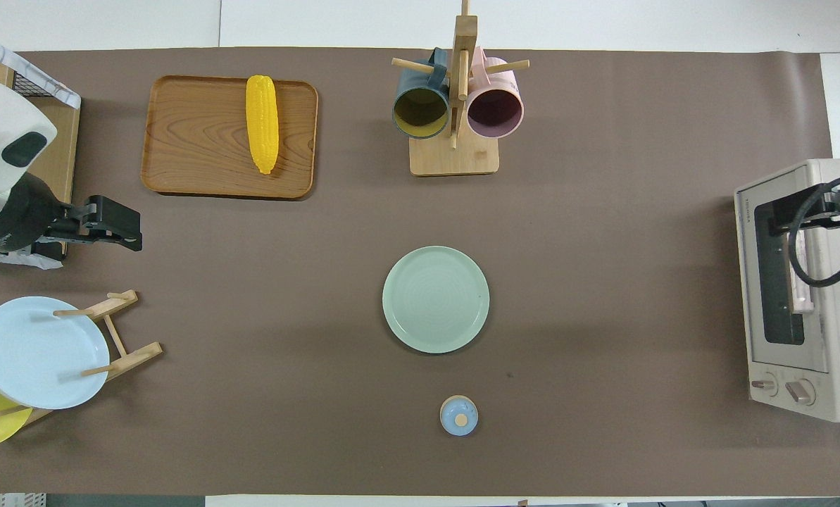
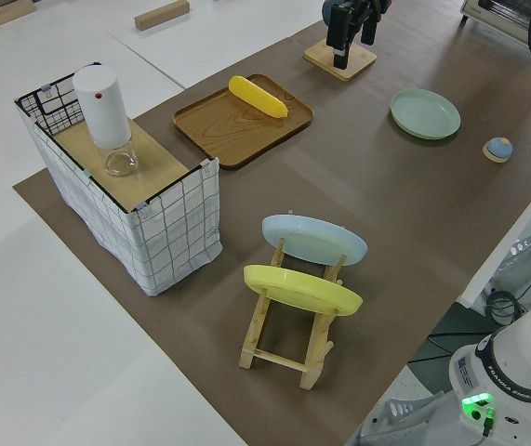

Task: Put corn in oven
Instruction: 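Reach the left gripper to the yellow corn on the wooden tray and grasp it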

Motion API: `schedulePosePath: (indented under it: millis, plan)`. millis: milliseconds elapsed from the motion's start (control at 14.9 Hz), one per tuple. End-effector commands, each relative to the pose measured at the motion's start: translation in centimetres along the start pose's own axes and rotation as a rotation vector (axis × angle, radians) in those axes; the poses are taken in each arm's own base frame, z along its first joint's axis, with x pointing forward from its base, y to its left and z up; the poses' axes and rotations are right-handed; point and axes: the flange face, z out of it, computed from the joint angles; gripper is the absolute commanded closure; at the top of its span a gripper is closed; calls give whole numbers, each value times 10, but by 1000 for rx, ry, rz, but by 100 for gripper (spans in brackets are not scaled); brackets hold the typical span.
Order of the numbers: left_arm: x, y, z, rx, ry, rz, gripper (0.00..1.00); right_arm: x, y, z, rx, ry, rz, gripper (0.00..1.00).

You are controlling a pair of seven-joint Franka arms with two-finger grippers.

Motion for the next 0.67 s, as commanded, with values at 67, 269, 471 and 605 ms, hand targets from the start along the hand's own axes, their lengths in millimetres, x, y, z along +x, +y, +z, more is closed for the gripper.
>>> schedulePosePath:
  millis: [67, 269, 471, 605]
  plan:
    - [-3, -2, -5, -16, -6, -8, 0, -3, 2, -3, 26, 11, 23, 0]
    - [0, -3, -7, -21, 15, -7, 0, -3, 3, -2, 26, 10, 23, 0]
    - [1, -1, -7, -23, 27, -9, 0, -3, 3, 0, 24, 4, 22, 0]
    - [1, 0, -8, -24, 31, -15, 0, -5, 7, 0, 25, 3, 29, 0]
